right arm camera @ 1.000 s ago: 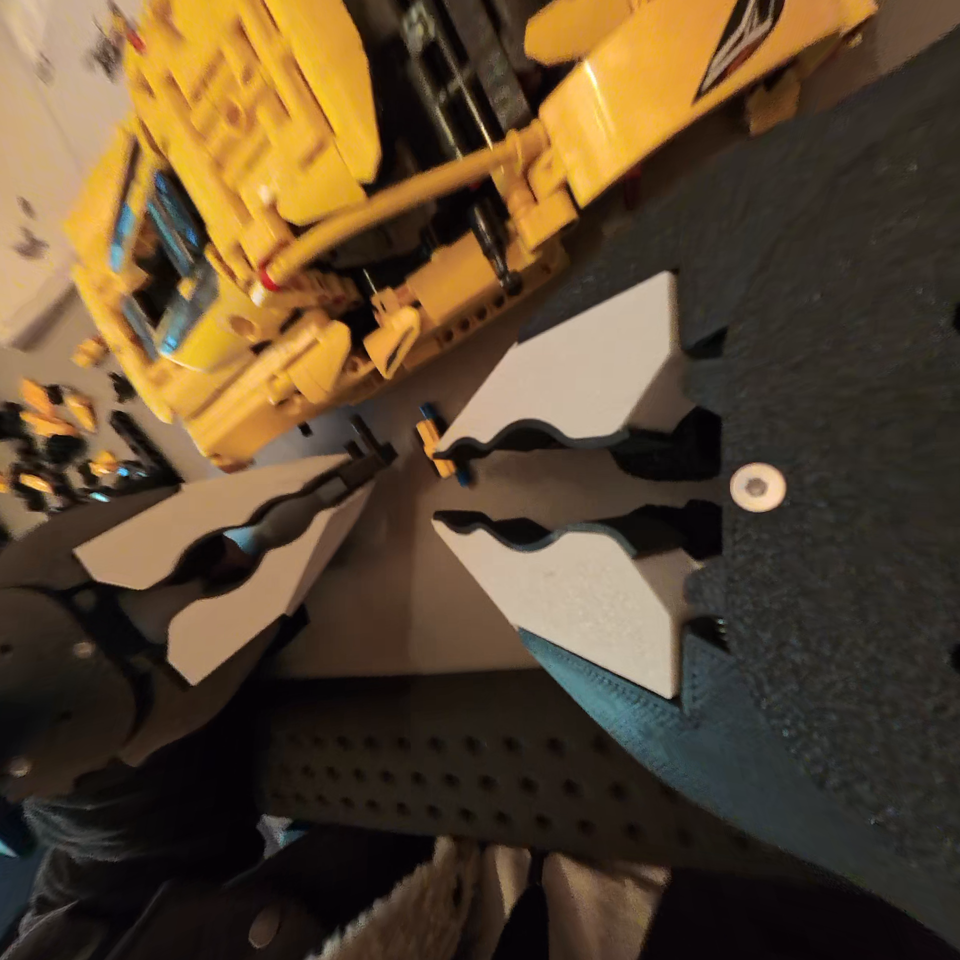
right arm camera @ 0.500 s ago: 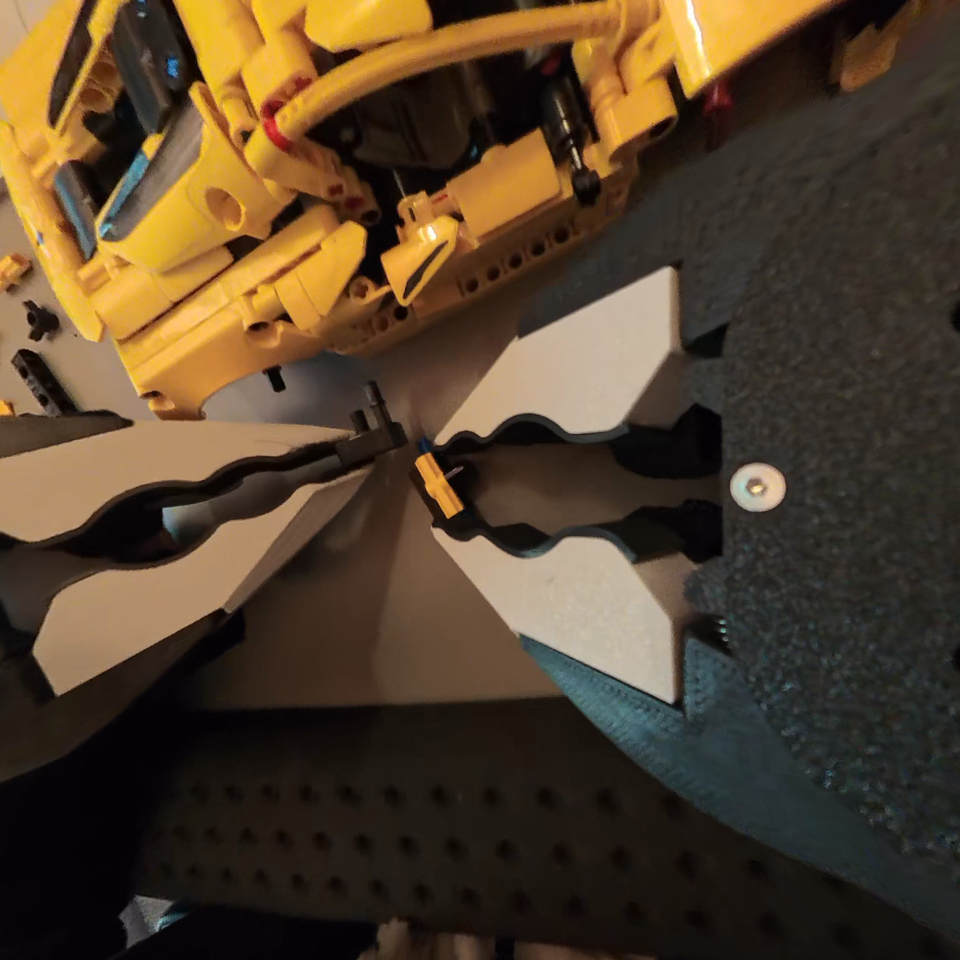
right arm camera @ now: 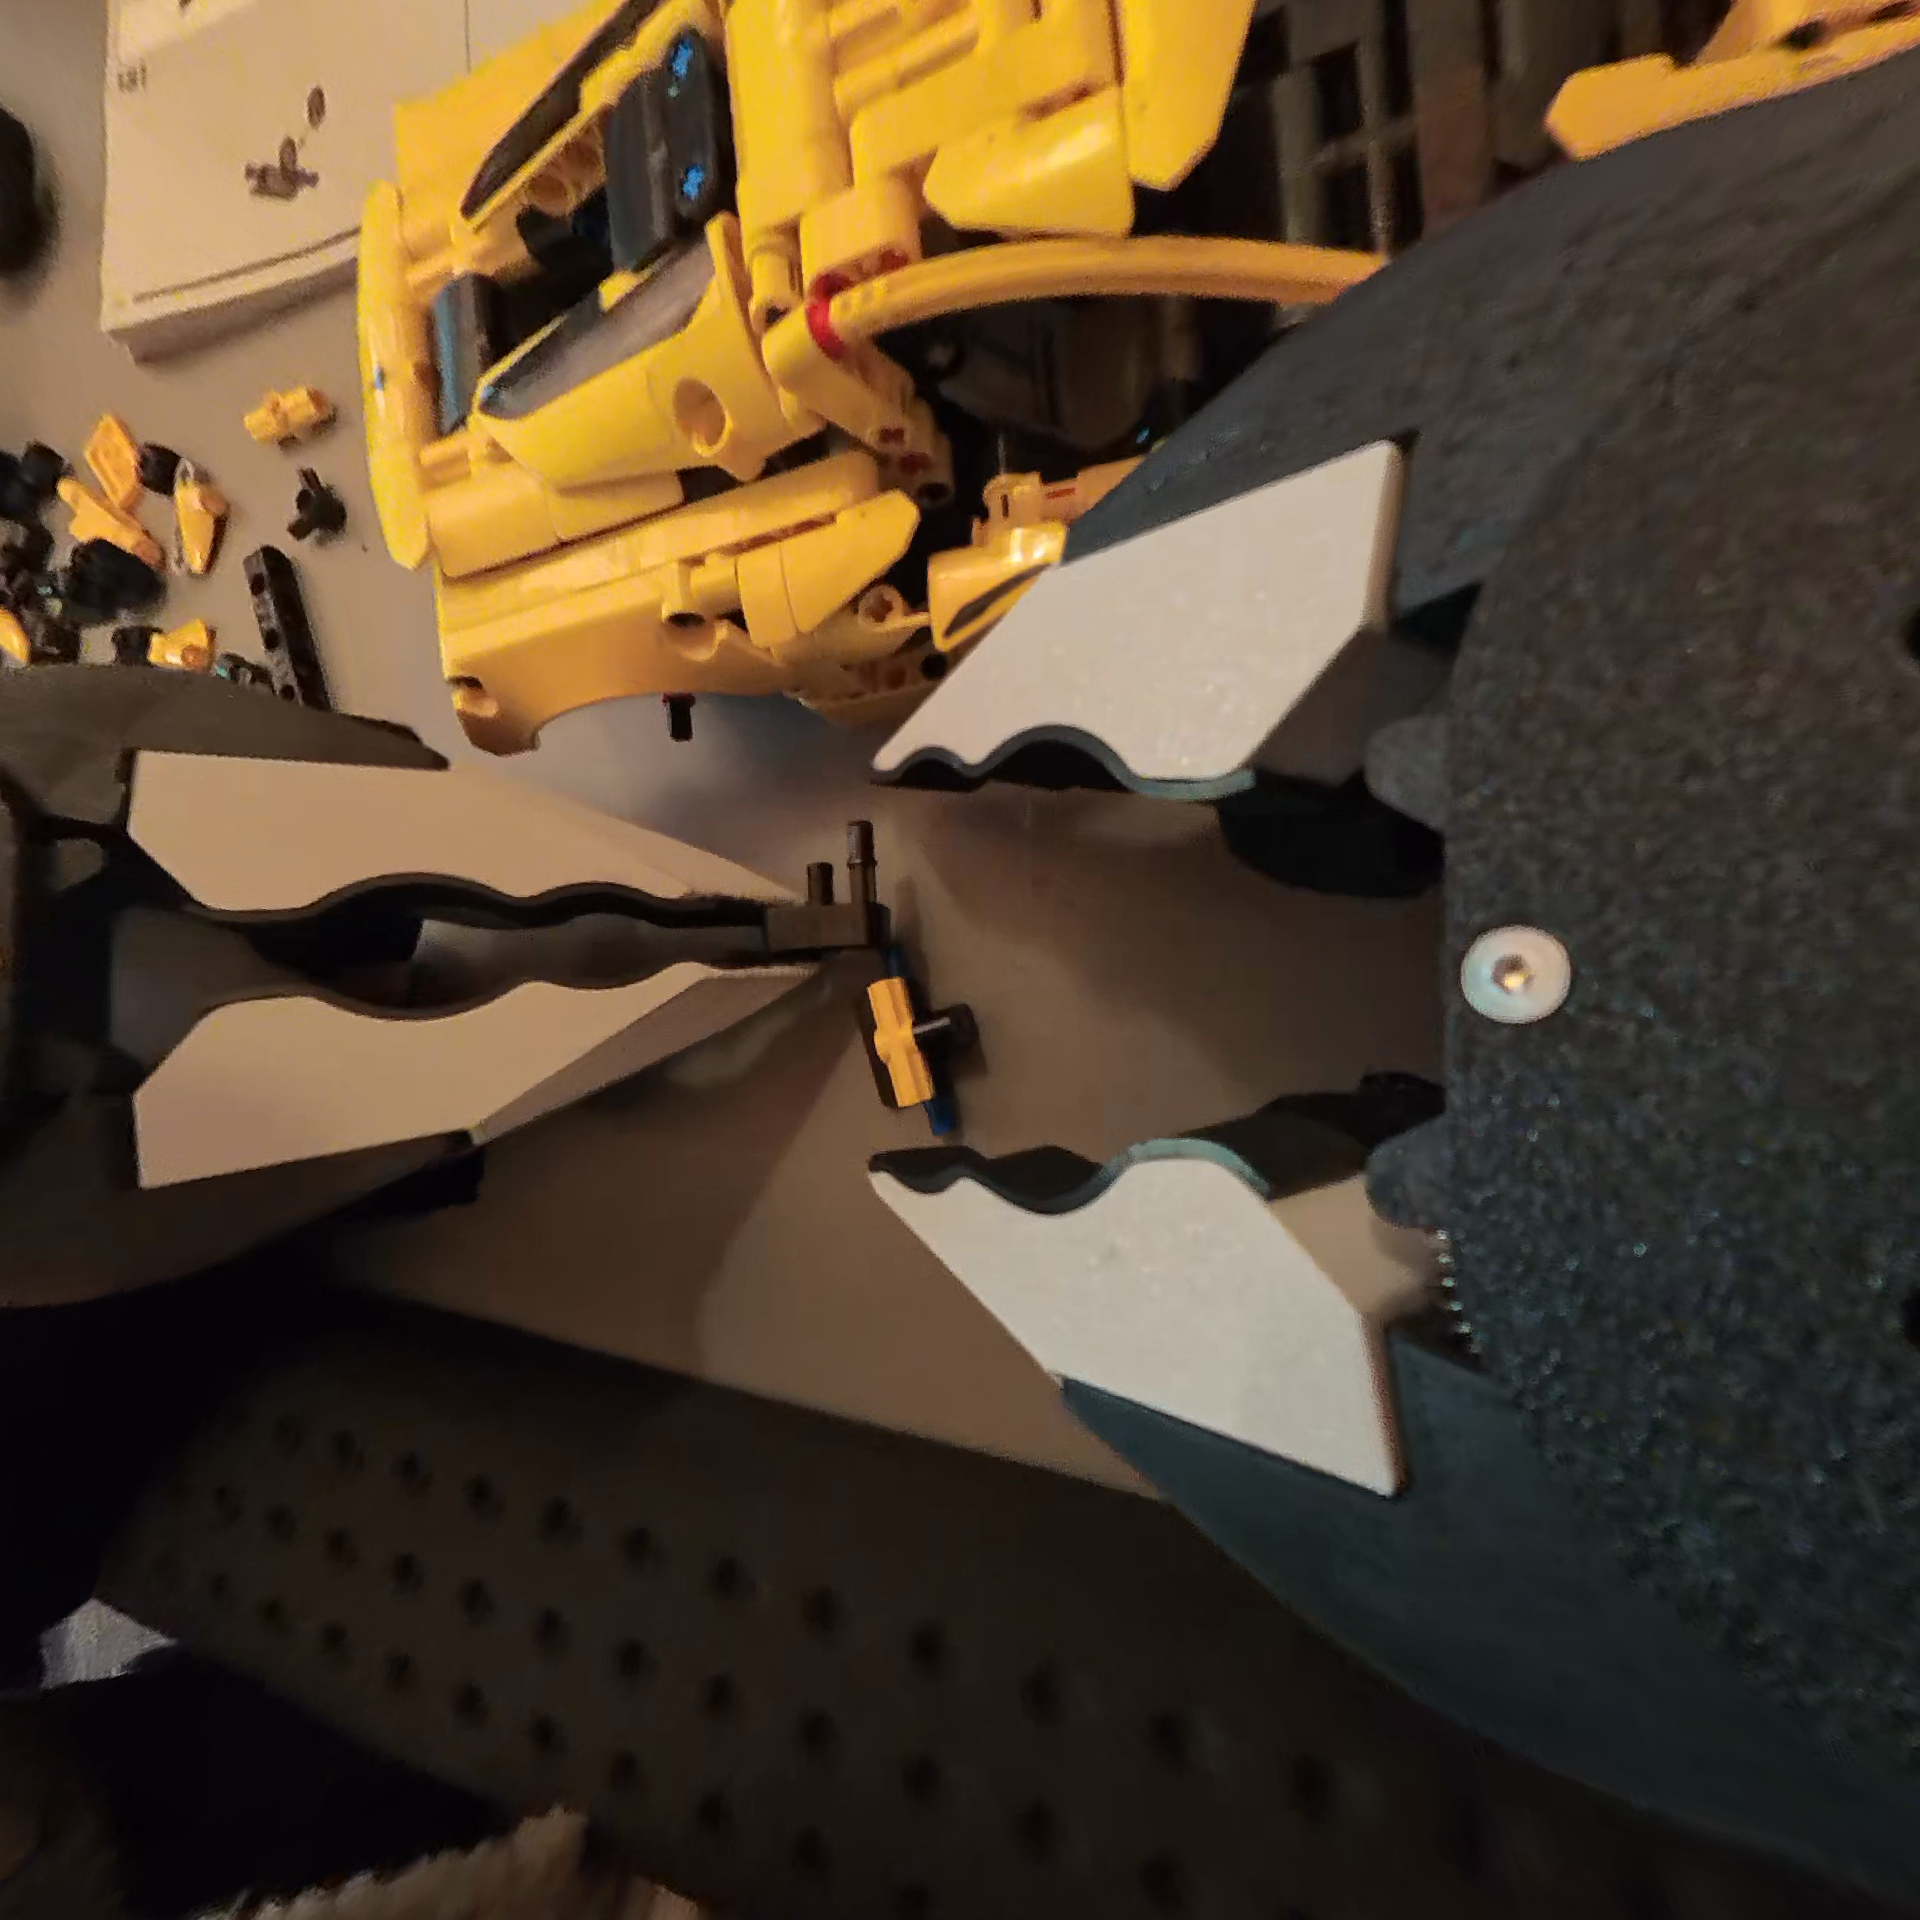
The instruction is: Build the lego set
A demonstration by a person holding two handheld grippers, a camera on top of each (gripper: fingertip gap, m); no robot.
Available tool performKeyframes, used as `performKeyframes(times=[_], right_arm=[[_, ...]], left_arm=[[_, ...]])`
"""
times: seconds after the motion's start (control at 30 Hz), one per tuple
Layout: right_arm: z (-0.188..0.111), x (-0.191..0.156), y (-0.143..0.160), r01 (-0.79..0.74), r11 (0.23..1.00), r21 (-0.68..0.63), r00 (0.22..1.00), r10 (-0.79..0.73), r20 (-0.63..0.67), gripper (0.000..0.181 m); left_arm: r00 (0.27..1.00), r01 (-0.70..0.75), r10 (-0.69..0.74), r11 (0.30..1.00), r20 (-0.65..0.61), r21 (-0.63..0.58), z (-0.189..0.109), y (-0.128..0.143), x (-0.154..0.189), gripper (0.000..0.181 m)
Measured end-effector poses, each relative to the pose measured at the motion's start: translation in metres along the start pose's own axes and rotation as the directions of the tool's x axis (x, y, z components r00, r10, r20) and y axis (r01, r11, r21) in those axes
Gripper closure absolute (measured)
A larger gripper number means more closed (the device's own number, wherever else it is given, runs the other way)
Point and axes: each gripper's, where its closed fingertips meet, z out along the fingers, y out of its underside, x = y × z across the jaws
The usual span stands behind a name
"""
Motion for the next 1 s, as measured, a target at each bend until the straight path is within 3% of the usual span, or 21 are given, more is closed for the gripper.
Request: performKeyframes(times=[0.27,0.5,0.9,1.0], right_arm=[[0.0,-0.005,-0.002,0.099,0.994,0.039,0.995,-0.099,0.022,0.122],[0.005,-0.005,0.002,0.089,0.996,-0.002,0.995,-0.089,0.034,0.133],[0.006,-0.005,0.004,0.111,0.994,-0.02,0.994,-0.111,0.0,0.133],[0.003,-0.003,0.005,0.114,0.993,-0.024,0.993,-0.115,-0.005,0.153]], left_arm=[[1.0,0.002,-0.002,1.0,-0.014,0.011,-0.002,-0.002,0.007,0.174],[1.0,-0.002,0.002,1.0,-0.012,-0.013,0.001,0.002,0.009,0.174],[0.999,-0.053,0.053,0.998,0.006,-0.033,0.003,0.005,0.01,0.169],[0.998,-0.064,0.064,0.998,0.009,-0.022,0.003,0.003,0.01,0.169]])
